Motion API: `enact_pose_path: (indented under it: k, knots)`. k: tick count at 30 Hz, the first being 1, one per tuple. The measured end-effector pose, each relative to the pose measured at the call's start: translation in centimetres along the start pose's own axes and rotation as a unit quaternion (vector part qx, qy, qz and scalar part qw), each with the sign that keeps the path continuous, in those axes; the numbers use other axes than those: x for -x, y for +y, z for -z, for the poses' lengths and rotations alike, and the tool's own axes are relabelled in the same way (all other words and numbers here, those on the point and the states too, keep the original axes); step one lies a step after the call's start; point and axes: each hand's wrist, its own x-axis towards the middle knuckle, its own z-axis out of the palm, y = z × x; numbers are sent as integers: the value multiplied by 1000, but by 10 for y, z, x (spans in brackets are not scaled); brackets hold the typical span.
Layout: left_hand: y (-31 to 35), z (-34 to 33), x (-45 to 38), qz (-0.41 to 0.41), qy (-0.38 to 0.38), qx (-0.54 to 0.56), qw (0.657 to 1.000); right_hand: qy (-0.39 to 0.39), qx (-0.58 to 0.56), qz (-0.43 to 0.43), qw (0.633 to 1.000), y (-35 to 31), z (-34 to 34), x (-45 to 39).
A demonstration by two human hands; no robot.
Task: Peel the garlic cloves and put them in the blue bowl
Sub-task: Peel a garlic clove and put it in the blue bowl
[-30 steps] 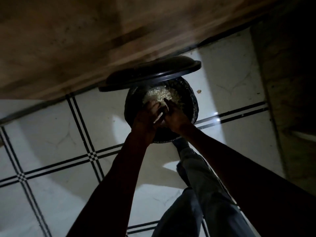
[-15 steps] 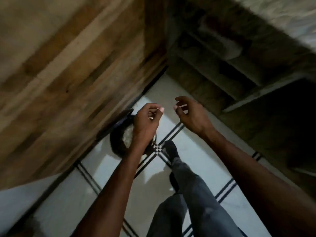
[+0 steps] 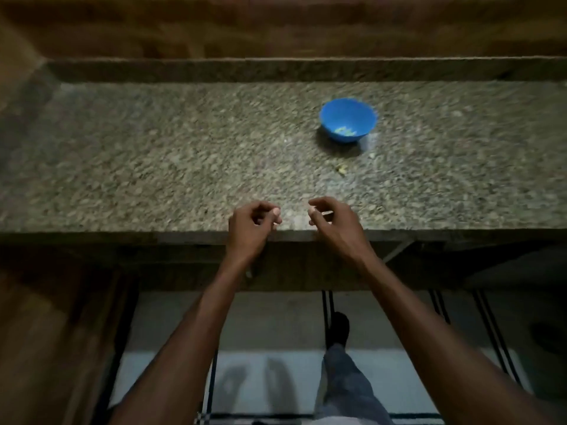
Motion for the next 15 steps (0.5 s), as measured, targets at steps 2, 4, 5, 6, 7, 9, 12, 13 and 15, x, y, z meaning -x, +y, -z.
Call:
enact_pose_path:
  k: [2, 4, 5, 6, 7, 9, 12, 13, 15]
  knots:
    - [20, -40, -23, 8, -28, 13, 1000, 19, -7, -19, 1000, 24, 36, -20]
    - [30, -74, -50, 27, -29, 19, 999, 26, -13, -42, 999, 45, 64, -43]
    - [33, -91, -62, 40, -26, 20, 999, 24, -10, -53, 998, 53, 78, -54]
    - [33, -107, -73, 52, -26, 22, 998, 26, -11, -63, 998, 63, 90, -65]
    - [34, -123, -84, 66, -31, 22, 997, 33, -12, -71, 997, 72, 100, -76]
    - [31, -148, -104, 82, -33, 15, 996, 49, -2, -86, 995, 90, 116, -99]
    - [26, -169, -131, 80, -21, -45, 996, 70, 9, -97, 993, 114, 131, -140]
    - [25, -172, -140, 74, -13, -81, 994, 82, 18, -96, 992, 120, 135, -157]
    - [23, -173, -157, 67, 2, -120, 991, 107, 47, -80, 990, 127, 142, -192]
